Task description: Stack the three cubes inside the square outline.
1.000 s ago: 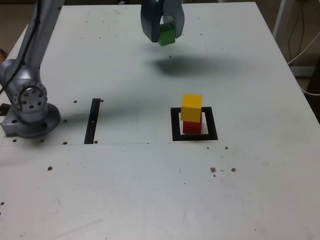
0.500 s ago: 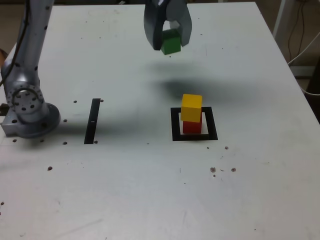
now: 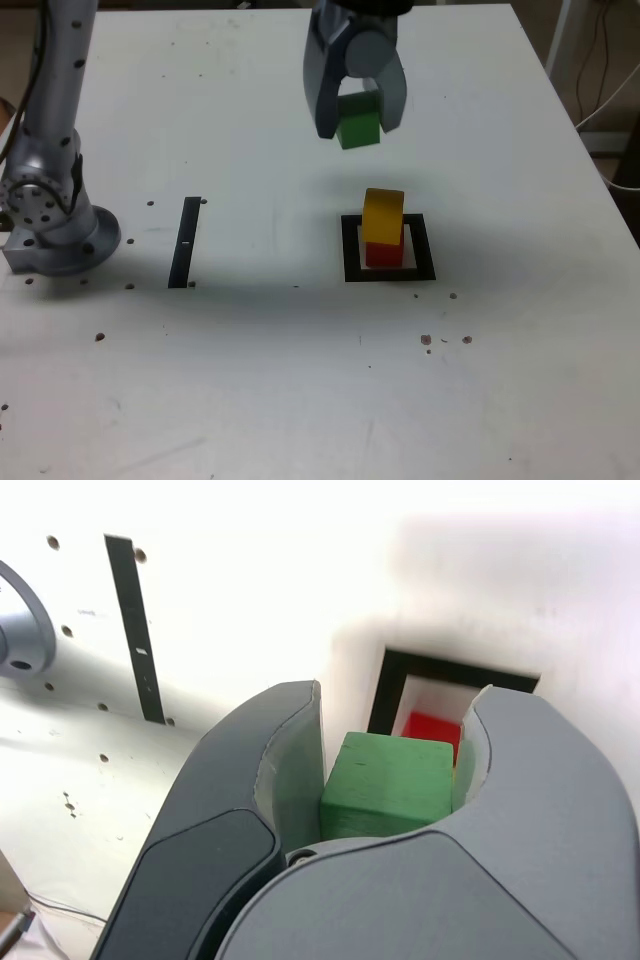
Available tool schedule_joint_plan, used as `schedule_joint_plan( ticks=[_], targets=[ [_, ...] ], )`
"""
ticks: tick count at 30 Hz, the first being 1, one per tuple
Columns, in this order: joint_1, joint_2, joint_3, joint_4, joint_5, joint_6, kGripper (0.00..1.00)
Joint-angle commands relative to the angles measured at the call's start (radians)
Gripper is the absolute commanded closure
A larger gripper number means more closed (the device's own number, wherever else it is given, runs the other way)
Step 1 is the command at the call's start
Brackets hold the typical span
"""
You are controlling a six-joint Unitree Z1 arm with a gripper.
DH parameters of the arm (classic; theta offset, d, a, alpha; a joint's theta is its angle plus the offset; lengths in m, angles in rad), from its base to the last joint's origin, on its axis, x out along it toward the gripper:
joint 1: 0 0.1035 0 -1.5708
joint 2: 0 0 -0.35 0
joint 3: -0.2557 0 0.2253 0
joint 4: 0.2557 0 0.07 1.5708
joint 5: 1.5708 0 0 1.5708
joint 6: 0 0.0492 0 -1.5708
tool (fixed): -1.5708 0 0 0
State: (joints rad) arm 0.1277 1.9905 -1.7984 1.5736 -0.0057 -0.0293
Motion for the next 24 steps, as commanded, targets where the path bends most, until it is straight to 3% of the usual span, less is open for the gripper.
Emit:
schedule_joint_plan(
  ticks=[1, 11, 24],
  targets=[
    [-0.024, 0.001, -0.012, 0.003, -0.001, -0.011, 0.71],
    [-0.125, 0.033, -0.051, 0.002, 0.002, -0.036, 0.71],
    [-0.174, 0.061, -0.052, -0.001, 0.053, 0.008, 0.71]
  ],
)
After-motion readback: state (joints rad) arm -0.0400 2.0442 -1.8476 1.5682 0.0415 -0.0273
